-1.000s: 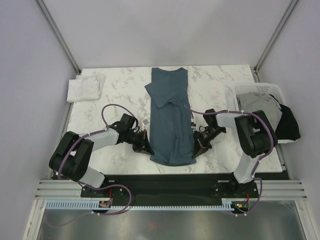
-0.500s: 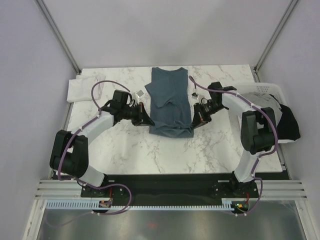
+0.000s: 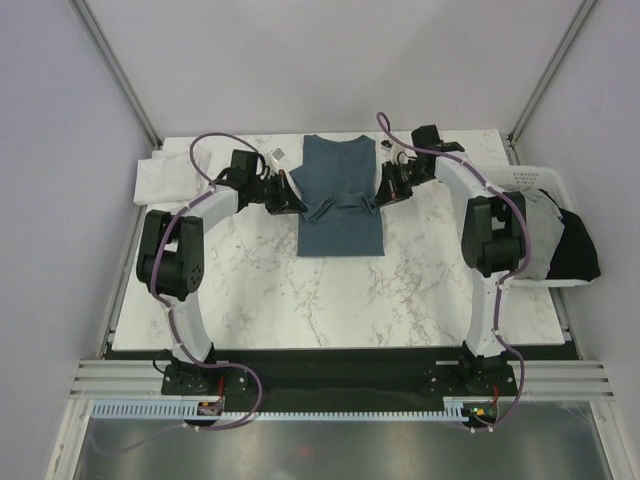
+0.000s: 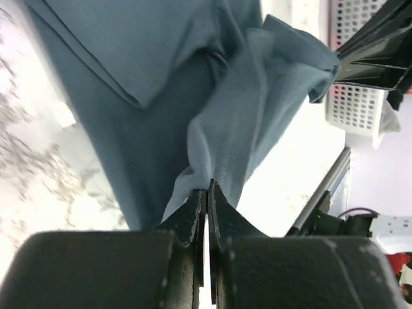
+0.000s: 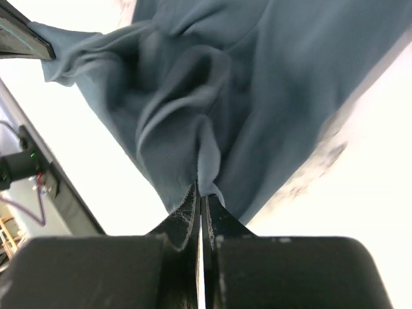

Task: Fold and stack the t-shirts
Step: Fold the tshirt

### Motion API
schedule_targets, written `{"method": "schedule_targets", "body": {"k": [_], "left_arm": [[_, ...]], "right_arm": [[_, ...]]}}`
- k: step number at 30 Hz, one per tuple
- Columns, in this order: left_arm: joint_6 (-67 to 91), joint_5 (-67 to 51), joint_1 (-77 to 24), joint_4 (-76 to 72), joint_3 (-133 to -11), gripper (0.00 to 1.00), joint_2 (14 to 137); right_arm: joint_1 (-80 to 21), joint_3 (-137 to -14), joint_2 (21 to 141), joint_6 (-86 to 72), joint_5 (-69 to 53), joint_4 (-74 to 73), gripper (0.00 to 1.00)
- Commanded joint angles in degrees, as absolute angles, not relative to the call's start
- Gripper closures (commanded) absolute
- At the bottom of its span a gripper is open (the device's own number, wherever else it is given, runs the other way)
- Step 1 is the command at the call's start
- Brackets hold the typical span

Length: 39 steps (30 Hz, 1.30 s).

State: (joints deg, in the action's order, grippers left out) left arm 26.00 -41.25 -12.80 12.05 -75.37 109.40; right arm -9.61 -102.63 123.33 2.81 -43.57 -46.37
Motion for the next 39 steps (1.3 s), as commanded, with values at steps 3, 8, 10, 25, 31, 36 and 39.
{"method": "schedule_targets", "body": {"k": [3,8,10,25,31,36,39], "left_arm": [[23.8,-39.9,-12.5,9.2,-82.5,0.98,114.2],[23.3,-37.4,-12.3,7.3,-84.3,0.98,117.1],[23.5,-37.3,-12.3,7.2,-85.2,0.98,117.9],[22.8,-35.0,-12.0,7.2,-94.1,0.98,124.6],[22.1,-33.1,-12.1,11.2,-98.4,0.84,126.7],[20.0,-33.0,-11.9,14.5,-97.1,0.53,119.6],[19.8,-34.1,-11.9,14.2,-90.0,0.37,112.1]], "right_arm": [[-9.4,-108.5,126.8,0.2,-42.0,-39.2,1.0],[-9.4,-109.1,128.9,-4.8,-41.5,-33.2,1.0],[-9.4,-109.4,129.7,-5.4,-41.5,-32.3,1.0],[-8.4,-110.4,132.2,-8.2,-39.4,-27.2,1.0],[-8.2,-110.9,132.5,-7.9,-38.3,-25.5,0.94],[-7.6,-105.8,124.4,-6.5,-36.3,-23.7,0.56],[-7.6,-94.3,116.1,-5.2,-36.6,-20.6,0.52]]}}
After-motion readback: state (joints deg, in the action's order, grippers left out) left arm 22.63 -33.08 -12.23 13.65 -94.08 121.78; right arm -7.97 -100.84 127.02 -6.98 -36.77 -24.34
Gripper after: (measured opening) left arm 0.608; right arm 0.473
